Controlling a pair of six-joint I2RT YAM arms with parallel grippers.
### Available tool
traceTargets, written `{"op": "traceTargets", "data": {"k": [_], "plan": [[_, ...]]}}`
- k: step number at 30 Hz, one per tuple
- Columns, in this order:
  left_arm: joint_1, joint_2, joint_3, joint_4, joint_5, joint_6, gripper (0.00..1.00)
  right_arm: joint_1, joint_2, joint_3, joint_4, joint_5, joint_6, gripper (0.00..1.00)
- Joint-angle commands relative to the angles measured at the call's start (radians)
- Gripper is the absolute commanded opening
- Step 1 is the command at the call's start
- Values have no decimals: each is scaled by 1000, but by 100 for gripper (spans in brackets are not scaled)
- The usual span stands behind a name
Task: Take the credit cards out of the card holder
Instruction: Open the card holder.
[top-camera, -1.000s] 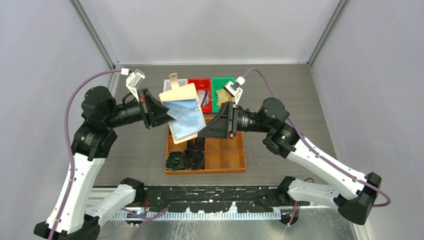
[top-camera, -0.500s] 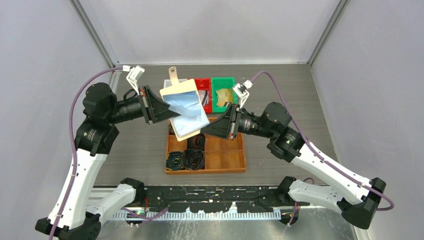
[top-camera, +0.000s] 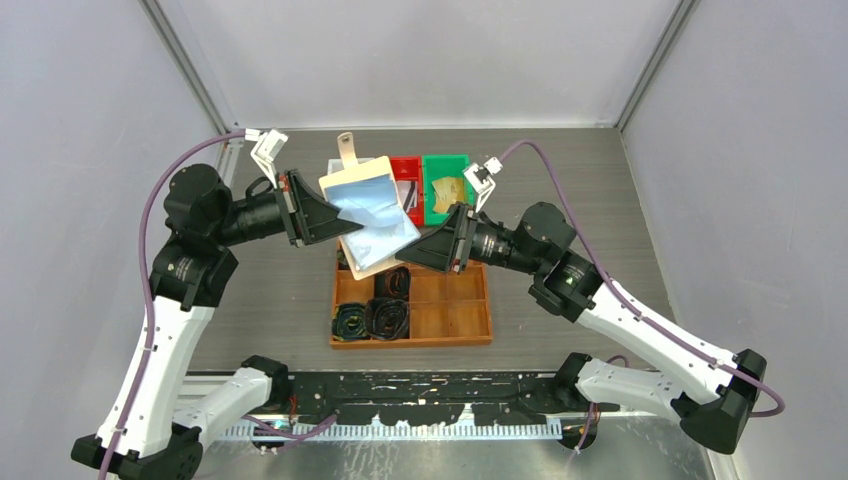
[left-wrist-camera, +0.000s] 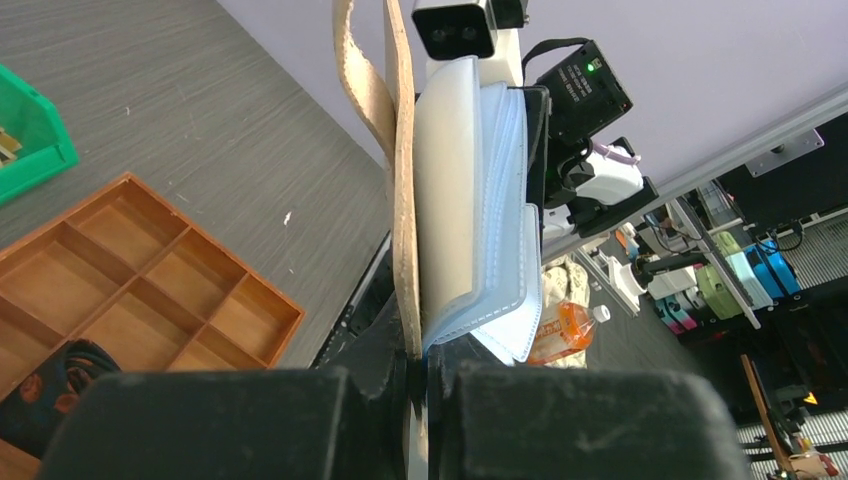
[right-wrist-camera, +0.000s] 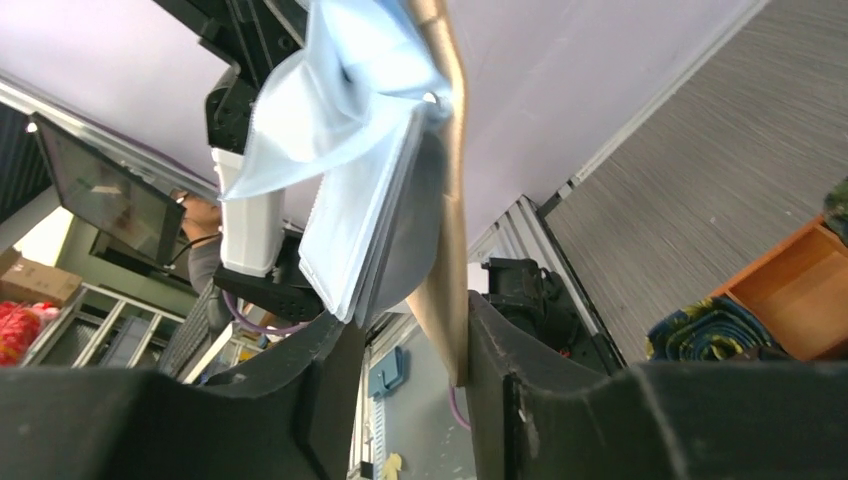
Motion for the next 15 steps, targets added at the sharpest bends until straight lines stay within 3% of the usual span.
{"op": "traceTargets", "data": {"k": [1,4,8,15], "plan": [[-6,-5,34,46,76,-14,0,-2,5,38,152,-10,19,45],[-6,-8,35,49,78,-14,0,-3,5,42,139,31,17,39],[-7,-10,34,46,82,-10,0,-3,18,50,152,49,44,39],[-6,-13,33,41,92,1,0,-2,50,56,244,79,156,58]]}}
